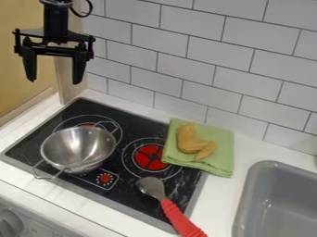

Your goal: Move the silver pot to the upper left corner

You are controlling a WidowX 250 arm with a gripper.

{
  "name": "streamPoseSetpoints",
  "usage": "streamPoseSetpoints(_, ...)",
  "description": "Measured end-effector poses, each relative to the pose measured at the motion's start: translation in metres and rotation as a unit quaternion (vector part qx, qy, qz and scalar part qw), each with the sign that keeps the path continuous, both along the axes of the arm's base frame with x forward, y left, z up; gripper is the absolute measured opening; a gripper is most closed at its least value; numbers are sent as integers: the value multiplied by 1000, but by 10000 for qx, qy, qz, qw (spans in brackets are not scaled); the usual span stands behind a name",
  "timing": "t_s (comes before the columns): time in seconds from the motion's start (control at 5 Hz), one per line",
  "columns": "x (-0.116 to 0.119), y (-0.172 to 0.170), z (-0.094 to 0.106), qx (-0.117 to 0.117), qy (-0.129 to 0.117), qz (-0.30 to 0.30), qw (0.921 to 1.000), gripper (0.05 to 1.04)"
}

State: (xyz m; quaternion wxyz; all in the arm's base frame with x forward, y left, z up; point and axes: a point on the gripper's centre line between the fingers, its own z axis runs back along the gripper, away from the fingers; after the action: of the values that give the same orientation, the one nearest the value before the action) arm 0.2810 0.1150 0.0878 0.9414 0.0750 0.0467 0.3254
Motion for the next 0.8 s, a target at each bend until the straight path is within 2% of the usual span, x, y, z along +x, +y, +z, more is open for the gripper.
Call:
streamPoseSetpoints(0.2,-11,-4,-13,-112,267,-13,9996,998)
streamPoseSetpoints(0.4,-34,-15,-37,-357,497,-343,9975,998)
streamPoseSetpoints(0.6,-44,-20,-36,-350,197,-741,9964,998)
streamPoseSetpoints(0.8,-57,-27,-45,-450,101,-1158,9922,998)
